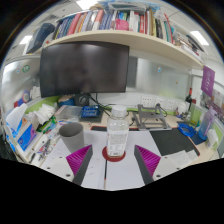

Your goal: Pour water

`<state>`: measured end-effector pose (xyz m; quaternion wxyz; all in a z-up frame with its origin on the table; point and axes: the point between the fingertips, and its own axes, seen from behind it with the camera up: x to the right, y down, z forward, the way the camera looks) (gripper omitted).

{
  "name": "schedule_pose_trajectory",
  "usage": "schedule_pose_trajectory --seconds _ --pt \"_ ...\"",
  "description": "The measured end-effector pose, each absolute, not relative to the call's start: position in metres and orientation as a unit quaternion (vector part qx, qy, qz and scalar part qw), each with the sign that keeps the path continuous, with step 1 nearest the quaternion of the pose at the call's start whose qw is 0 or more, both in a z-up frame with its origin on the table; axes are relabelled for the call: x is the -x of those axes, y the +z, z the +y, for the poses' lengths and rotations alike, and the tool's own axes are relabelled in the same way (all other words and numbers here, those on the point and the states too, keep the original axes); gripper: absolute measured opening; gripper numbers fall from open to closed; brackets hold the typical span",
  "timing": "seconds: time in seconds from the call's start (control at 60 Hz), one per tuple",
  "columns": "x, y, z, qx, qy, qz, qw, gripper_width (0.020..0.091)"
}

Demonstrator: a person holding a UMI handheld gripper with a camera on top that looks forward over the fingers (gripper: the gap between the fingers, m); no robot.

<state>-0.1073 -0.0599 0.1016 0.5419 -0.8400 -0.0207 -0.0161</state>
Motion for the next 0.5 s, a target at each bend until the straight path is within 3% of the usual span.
schedule_pose_trajectory --seconds 0.283,0.5 --pt "0.109 0.201 -0.113 0.817 -0.038 0.032 0.575 0.0858" --pt "0.100 0.229 -0.133 0.804 -0.061 0.053 0.589 0.0855"
